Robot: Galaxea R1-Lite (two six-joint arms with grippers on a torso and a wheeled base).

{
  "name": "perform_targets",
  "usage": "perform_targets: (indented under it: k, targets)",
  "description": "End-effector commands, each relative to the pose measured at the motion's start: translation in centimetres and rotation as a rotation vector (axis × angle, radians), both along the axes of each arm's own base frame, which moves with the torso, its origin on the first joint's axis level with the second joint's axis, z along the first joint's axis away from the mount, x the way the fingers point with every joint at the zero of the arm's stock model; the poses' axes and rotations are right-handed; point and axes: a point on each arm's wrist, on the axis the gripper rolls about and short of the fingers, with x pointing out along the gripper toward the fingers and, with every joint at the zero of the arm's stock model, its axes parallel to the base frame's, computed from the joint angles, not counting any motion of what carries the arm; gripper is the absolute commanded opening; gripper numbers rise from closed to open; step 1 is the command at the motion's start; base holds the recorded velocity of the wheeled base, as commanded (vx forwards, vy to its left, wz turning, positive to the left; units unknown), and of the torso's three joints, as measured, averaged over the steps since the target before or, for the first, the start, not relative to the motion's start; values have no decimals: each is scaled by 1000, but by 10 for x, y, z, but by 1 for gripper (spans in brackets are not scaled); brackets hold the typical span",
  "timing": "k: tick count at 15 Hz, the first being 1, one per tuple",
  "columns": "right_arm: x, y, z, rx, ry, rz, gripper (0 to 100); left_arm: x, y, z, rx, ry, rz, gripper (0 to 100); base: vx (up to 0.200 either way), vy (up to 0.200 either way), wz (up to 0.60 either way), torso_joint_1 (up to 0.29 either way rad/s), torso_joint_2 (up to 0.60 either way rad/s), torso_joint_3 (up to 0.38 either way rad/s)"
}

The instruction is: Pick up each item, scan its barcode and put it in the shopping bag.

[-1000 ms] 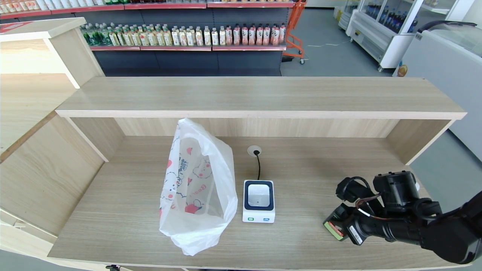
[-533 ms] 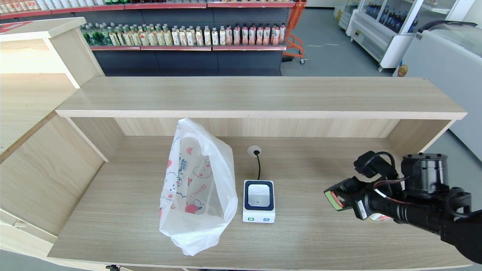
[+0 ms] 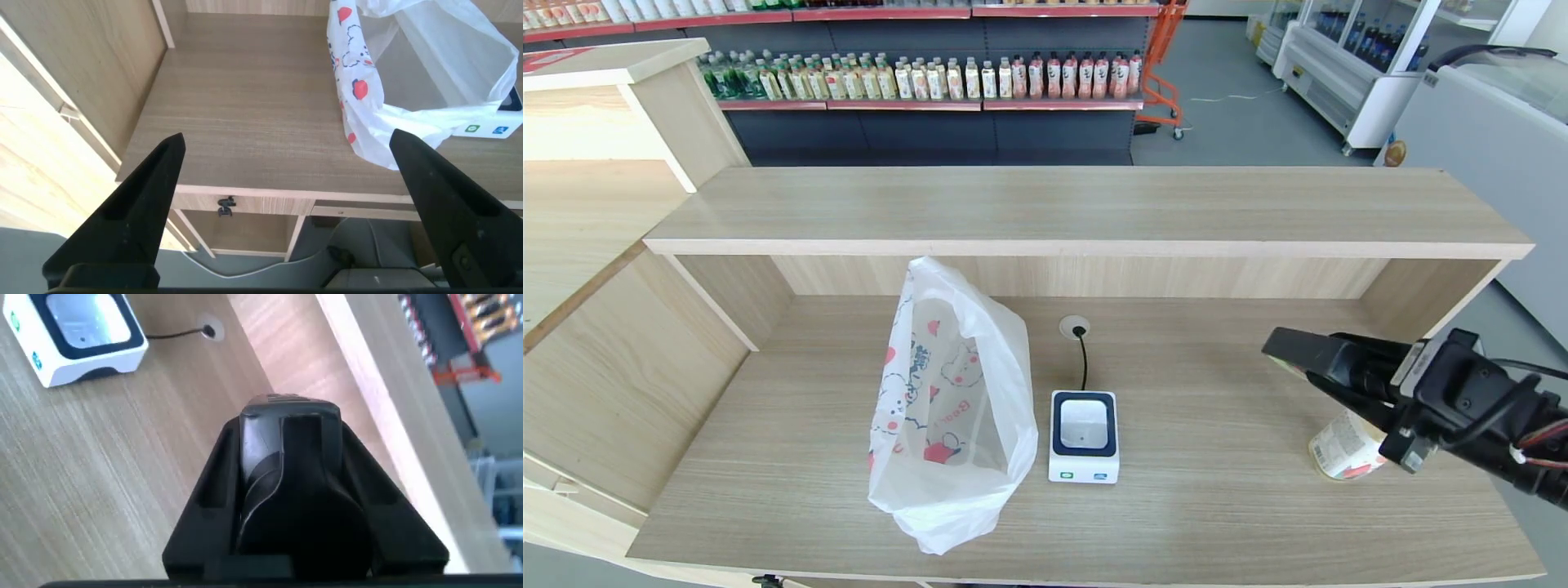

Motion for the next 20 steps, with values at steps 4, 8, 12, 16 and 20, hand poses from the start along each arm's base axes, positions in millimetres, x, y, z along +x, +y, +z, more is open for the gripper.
perform_targets:
  k: [4,8,12,16,20]
  targets:
    - [-6,28,-28,-594,-461,740,0,0,0,0,0,0,1,100,0,0,0,0,0,0]
    - [-7,70,-58,-736,-632,1066,0,0,0,0,0,0,1,100,0,0,0,0,0,0]
    - [-8,76,-51,-807,-827,1063,0,0,0,0,0,0,1,100,0,0,0,0,0,0]
    - [-4,72,-42,-853,-928,992,0,0,0,0,0,0,1,100,0,0,0,0,0,0]
    - [0,93,-39,-833,-1093,969,0,0,0,0,0,0,1,100,0,0,0,0,0,0]
